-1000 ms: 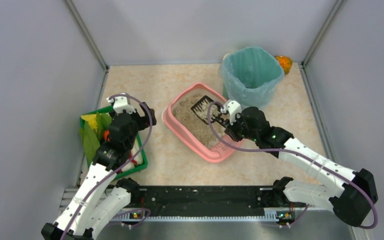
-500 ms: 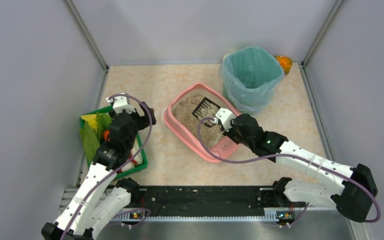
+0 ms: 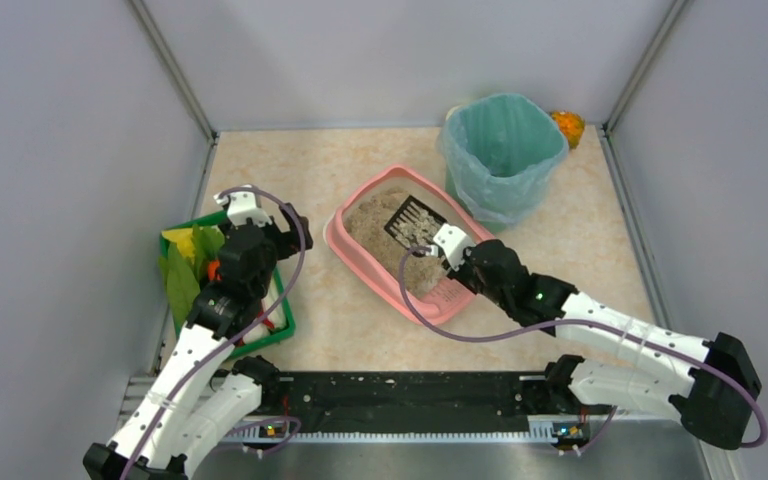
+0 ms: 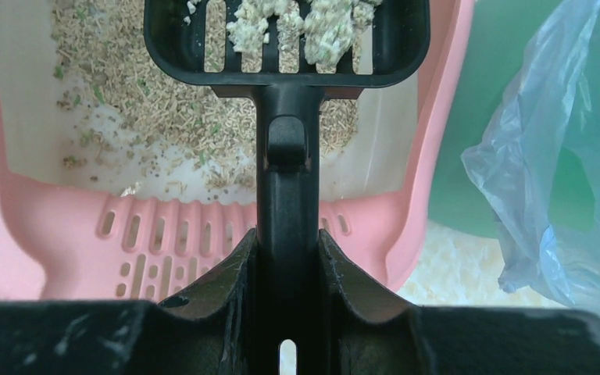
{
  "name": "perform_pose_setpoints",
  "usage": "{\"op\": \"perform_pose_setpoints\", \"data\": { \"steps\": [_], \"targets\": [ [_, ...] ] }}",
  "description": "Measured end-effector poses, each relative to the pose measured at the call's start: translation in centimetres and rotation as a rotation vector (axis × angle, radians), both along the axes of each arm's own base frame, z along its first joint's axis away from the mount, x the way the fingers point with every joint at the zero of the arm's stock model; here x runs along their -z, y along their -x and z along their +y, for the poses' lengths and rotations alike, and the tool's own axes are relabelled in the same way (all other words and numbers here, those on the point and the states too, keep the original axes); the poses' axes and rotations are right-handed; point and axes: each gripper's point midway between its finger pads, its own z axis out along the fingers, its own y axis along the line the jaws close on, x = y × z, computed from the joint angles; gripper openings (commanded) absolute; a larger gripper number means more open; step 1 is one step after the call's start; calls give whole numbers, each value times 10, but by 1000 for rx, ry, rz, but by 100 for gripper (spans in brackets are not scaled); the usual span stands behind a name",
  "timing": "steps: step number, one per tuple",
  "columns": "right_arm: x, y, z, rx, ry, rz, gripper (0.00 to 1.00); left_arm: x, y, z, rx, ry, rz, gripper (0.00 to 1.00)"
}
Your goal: Clean the litter box
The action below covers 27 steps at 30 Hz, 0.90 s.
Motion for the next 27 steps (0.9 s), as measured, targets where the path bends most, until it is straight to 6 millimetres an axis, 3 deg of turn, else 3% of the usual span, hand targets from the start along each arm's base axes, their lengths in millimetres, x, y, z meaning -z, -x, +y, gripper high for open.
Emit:
{"op": "perform_pose_setpoints", "data": {
  "steps": [6,17,21,27],
  "targets": [
    [6,2,2,8,11,77,0,2,-1,0,3,-13,9,98],
    [0,2,5,15,-176,96,0,0,3,1,8,-16,0,98],
    [7,6,5,11,-164,169,0,0,6,3,6,-17,2,98],
    [3,6,12,-3,-218,198,0,-1,9,4,4,-17,2,98]
  ]
}}
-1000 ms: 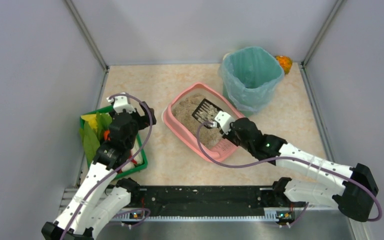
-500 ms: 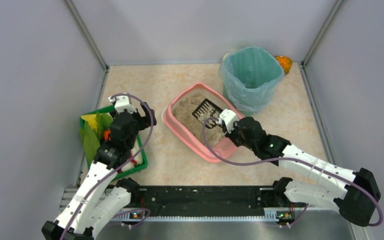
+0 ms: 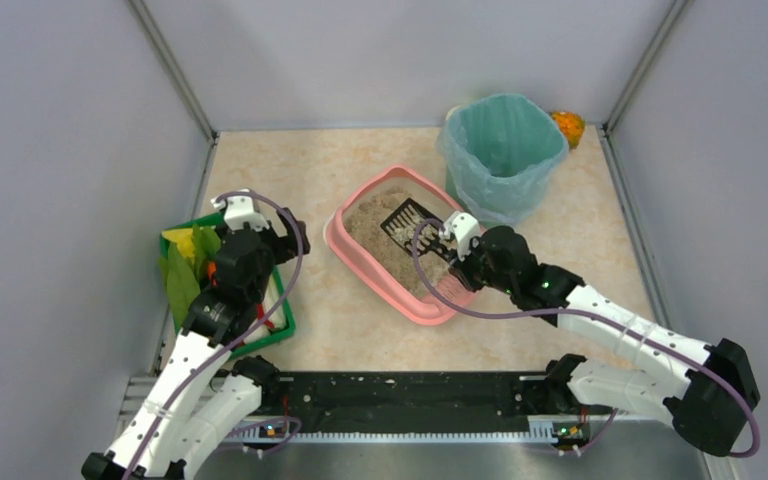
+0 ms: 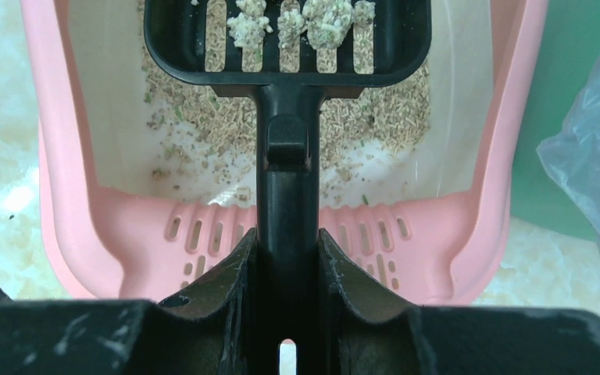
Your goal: Clean the litter box
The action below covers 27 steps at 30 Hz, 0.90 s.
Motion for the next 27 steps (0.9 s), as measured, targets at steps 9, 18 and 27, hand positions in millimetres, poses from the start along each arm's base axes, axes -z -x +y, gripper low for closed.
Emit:
{"op": "perform_pose_setpoints", "data": {
  "steps": [9,18,27],
  "targets": [
    [-5,8,-2,-12,-29,23,0,-4,8,4,-6,-2,0,98],
    [-10,3,5,-24,-25,52,0,-13,10,6,-8,4,-16,99],
    [-27,3,6,-36,-53,46,0,-15,11,6,-11,1,-19,99]
  ]
}}
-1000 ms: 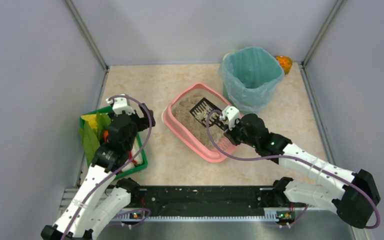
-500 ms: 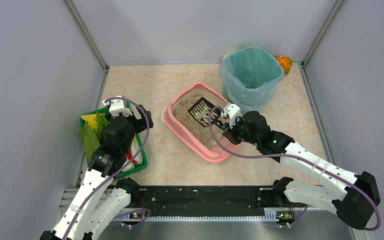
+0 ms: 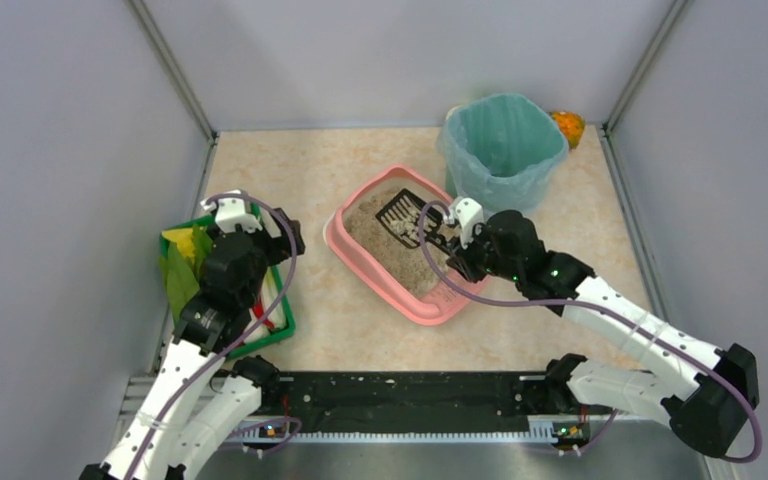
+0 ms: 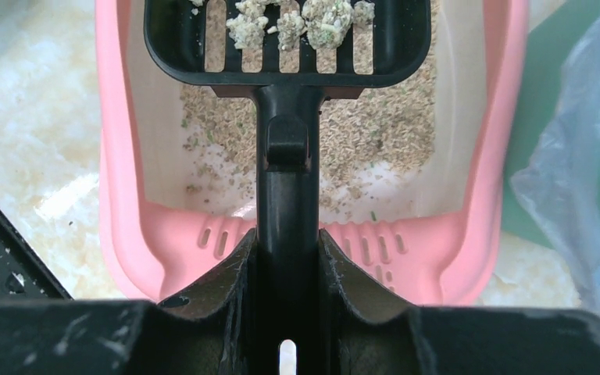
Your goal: Clean the litter box
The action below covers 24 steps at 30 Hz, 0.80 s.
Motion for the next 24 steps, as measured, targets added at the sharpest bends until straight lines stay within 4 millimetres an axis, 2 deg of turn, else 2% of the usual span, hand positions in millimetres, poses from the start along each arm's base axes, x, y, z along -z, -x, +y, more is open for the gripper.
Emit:
{"op": "perform_pose_setpoints", "data": {
  "steps": [6,8,14,18,20,24],
  "targets": [
    [-27,-2,-4,22,-35,-56,0,0,-3,-1,1,-6,5,99],
    [-30,-2,-3,13,-39,-56,0,1,-4,-2,5,-6,7,99],
    [-23,2,-4,1,-16,-22,0,5,-10,-7,17,-9,23,99],
    [-20,-2,-13,38,21,-30,0,7,-13,-8,20,-12,32,99],
    [-19,-3,-8,29,7,-24,0,7,-14,-9,23,-10,28,99],
    [-3,-1,-9,25,54,34,0,9,-16,-12,31,-10,35,99]
  ]
}}
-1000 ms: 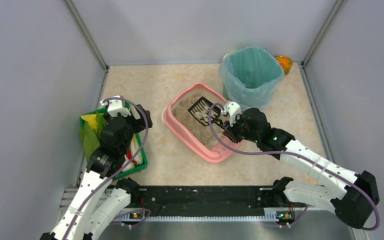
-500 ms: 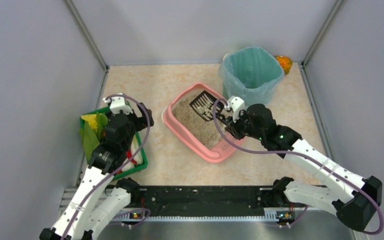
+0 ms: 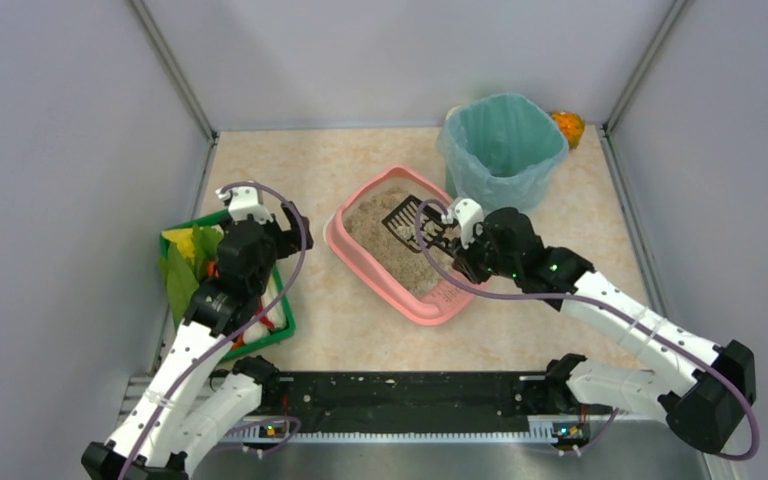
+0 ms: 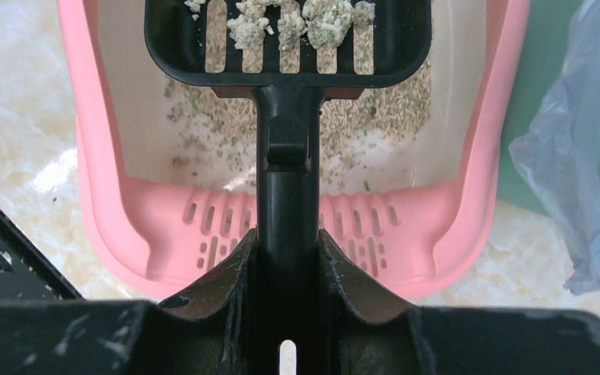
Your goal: Clean the litter box
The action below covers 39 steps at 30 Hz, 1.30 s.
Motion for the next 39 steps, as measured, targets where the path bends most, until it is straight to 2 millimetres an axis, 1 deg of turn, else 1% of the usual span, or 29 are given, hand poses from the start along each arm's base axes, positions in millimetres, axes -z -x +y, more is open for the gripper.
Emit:
{"op": "perform_pose_setpoints", "data": {
  "steps": [2,3,6,8,10,13,16,20,22,23,28,31,35,38,39],
  "targets": [
    [4,4,-4,1,23,17,0,2,-1,-1,2,-3,9,99],
    [3,5,-6,0,27,18,0,3,-1,-1,4,-2,9,99],
    [-9,3,-5,6,-6,-18,0,2,-1,-1,3,-1,5,99],
    [-15,3,1,-9,-39,-22,0,1,-2,-1,4,0,2,99],
    [-14,4,5,-26,-27,9,0,0,-2,-2,5,2,-2,99],
    [-8,3,1,-13,4,21,0,0,-2,-2,6,2,-1,99],
    [-9,2,4,-17,-15,9,0,-2,-3,-3,8,4,-11,99],
    [-6,2,-1,-10,16,15,0,-3,-3,-3,8,4,-12,99],
    [-8,3,1,-18,19,27,0,-3,-3,-3,8,4,-14,99],
    [-12,3,2,-20,15,25,0,-3,-4,-3,8,4,-15,99],
    [-48,-7,1,-4,0,-49,0,-4,-4,-2,6,2,-20,99],
    [-62,-9,-3,4,8,-76,0,-5,-4,-2,4,3,-23,99],
    [-78,-12,-9,24,34,-96,0,-9,-6,-2,4,8,-39,99],
    [-98,-18,-17,51,50,-125,0,-10,-7,-2,4,4,-45,99],
    [-108,-22,-21,66,50,-141,0,-10,-7,-2,3,3,-45,99]
  ]
}}
